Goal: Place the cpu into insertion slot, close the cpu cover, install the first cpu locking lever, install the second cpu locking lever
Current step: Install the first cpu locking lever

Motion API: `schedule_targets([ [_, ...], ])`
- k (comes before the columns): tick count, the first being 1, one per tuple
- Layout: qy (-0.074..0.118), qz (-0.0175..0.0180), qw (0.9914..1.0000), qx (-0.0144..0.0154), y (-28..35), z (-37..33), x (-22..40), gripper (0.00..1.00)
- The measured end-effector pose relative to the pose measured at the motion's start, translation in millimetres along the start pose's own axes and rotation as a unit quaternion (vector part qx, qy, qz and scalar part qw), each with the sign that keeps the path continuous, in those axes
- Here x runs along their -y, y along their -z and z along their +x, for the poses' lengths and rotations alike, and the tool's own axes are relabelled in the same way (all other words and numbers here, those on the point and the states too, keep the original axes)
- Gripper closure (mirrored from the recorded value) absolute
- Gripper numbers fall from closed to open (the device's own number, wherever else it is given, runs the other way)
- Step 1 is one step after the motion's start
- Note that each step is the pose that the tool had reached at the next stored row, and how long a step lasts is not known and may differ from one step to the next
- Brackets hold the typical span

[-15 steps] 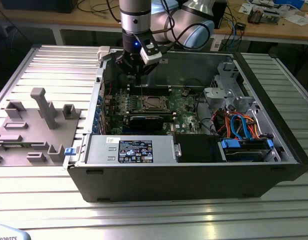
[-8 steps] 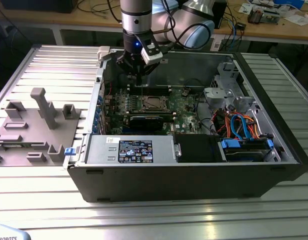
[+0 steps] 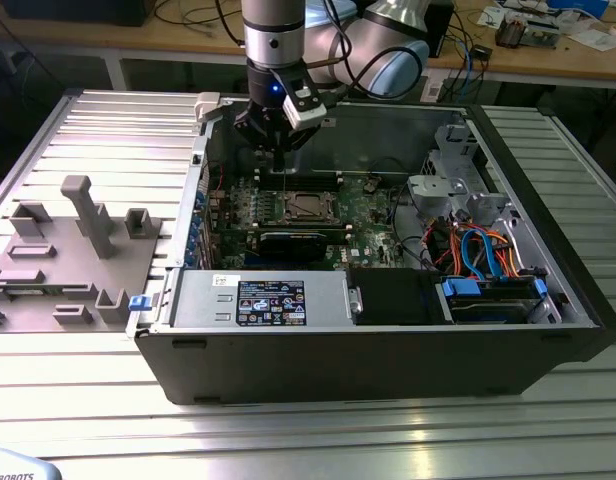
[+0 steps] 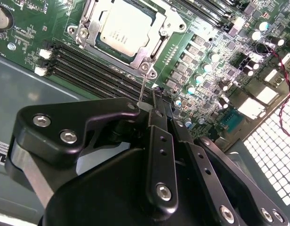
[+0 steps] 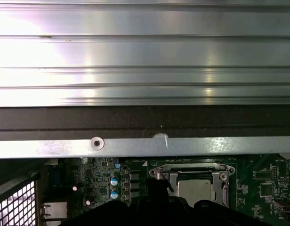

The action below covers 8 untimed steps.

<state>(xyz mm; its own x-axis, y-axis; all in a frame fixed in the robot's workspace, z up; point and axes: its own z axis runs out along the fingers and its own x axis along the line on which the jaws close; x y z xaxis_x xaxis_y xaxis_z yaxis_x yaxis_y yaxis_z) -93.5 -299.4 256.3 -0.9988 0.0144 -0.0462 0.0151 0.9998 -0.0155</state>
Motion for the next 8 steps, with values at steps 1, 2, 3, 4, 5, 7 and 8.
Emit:
schedule_targets([
  [1, 0.0, 0.0, 1.0, 0.0, -0.1, -0.1, 0.0, 0.89],
  [2, 0.0, -0.0001, 1.0, 0.0, -0.2, -0.1, 0.0, 0.89],
  [3, 0.0, 0.0, 1.0, 0.0, -0.3, -0.1, 0.0, 0.89],
  [4, 0.0, -0.0001, 1.0, 0.0, -0.4, -0.2, 0.0, 0.89],
  [5, 0.0, -0.0001, 1.0, 0.0, -0.5, -0.2, 0.0, 0.89],
  [7, 0.0, 0.0, 1.0, 0.0, -0.8, -0.3, 0.0, 0.89],
  [8, 0.0, 0.0, 1.0, 0.0, -1.0, -0.3, 0.0, 0.89],
])
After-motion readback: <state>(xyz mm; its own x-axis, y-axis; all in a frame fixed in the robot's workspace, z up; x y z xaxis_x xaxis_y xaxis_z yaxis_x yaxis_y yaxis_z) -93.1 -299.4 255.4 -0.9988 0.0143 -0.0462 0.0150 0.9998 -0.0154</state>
